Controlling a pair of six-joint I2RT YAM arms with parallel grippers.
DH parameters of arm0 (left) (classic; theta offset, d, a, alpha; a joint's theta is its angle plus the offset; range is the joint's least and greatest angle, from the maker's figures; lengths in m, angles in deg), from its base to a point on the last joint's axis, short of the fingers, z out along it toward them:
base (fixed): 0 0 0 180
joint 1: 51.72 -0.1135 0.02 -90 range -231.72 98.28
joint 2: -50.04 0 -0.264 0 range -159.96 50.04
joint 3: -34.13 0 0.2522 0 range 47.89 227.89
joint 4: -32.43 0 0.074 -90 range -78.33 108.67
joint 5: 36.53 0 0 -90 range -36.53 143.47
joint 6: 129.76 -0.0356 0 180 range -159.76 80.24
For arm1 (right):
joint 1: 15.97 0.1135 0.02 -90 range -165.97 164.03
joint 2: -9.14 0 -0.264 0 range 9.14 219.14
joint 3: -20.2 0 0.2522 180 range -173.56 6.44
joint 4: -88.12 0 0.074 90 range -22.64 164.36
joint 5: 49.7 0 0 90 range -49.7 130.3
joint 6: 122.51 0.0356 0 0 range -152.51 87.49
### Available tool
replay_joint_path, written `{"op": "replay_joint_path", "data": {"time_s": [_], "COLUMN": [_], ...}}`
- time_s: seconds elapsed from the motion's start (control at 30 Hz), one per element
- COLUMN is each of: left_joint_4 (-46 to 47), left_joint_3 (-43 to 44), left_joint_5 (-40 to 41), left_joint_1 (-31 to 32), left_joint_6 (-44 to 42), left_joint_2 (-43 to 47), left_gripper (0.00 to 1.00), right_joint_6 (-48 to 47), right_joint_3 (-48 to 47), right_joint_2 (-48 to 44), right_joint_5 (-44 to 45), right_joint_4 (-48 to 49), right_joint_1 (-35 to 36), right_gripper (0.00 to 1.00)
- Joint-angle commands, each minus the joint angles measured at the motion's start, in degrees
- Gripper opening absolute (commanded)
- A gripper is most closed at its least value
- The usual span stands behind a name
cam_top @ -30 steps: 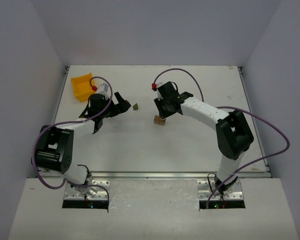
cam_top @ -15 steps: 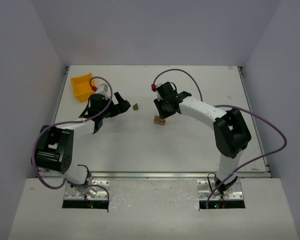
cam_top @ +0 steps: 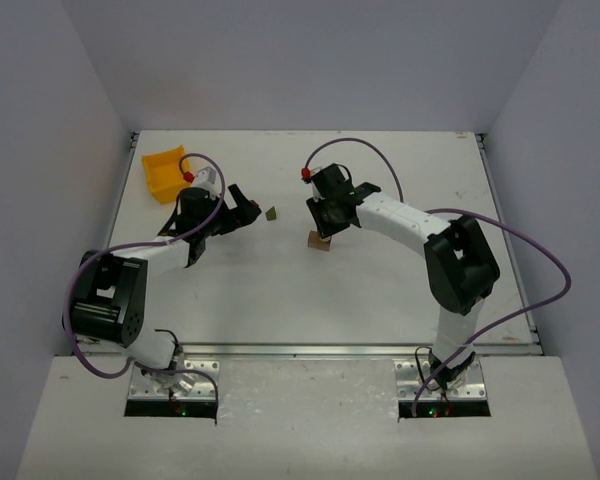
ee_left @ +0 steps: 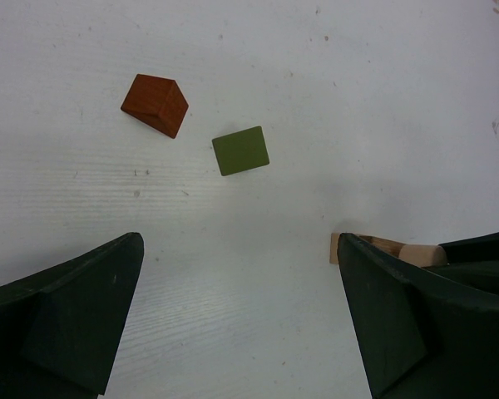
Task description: Build the wood block tower
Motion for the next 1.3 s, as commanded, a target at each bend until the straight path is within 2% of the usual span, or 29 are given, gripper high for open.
{"op": "replay_joint_path", "data": {"time_s": [0.0,1.27], "left_joint_4": [1.1,0.9], "left_joint_3": [1.9,1.7], "left_joint_5": [0.0,1.0], "left_joint_1": [-0.3,-0.4], "left_joint_6": [0.2,0.3], "left_joint_2": [1.4,1.8], "left_gripper": [1.0,1.0], "right_joint_6": [0.6,1.8], "right_joint_3": [-2.6,-1.0], "right_joint_2": [0.4,-0.6], "right_joint_5": [0.8,2.4], "right_joint_4": [0.8,0.7], "right_joint_1": [0.3,0.4], "right_gripper": [0.06,0.09]}}
